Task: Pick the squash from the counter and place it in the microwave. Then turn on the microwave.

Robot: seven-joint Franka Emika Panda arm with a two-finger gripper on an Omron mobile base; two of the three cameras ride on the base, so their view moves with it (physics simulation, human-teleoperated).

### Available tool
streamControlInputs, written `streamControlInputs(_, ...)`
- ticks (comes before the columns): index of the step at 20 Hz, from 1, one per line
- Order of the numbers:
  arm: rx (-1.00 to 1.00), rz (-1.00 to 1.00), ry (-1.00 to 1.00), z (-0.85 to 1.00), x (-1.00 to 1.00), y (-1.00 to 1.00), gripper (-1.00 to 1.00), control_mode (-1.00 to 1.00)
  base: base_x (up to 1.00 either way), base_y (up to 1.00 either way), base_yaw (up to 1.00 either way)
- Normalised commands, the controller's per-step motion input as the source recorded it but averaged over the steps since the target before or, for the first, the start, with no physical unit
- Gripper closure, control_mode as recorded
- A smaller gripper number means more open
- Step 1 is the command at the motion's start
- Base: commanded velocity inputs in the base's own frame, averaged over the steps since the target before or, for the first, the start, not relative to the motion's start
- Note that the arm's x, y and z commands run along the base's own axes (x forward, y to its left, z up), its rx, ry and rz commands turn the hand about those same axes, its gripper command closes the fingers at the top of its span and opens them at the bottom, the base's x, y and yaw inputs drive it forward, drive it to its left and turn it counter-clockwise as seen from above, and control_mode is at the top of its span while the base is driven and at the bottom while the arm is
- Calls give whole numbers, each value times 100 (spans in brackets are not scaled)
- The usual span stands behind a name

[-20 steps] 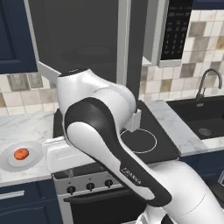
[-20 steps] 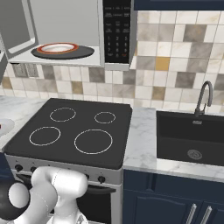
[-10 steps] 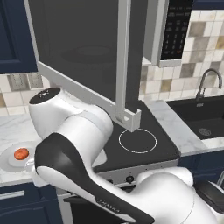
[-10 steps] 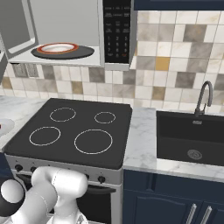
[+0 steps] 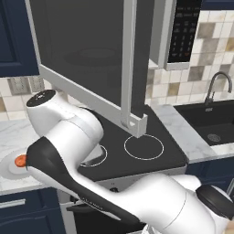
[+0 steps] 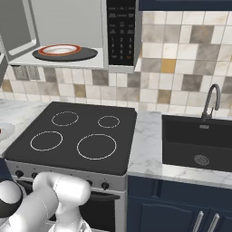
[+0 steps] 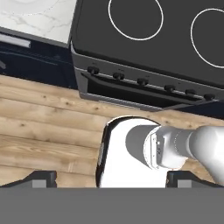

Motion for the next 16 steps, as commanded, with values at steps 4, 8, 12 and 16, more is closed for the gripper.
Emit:
streamControlInputs(4, 0, 6, -1, -26, 37, 23, -100, -100, 0, 0, 0)
streamControlInputs(8, 0, 6, 0, -21, 23, 31, -100, -100, 0, 0, 0)
streamControlInputs(12, 2, 6, 0, -24, 31, 25, -100, -100, 0, 0, 0)
streamControlInputs(16, 12, 6, 0, -28, 25, 21, -100, -100, 0, 0, 0)
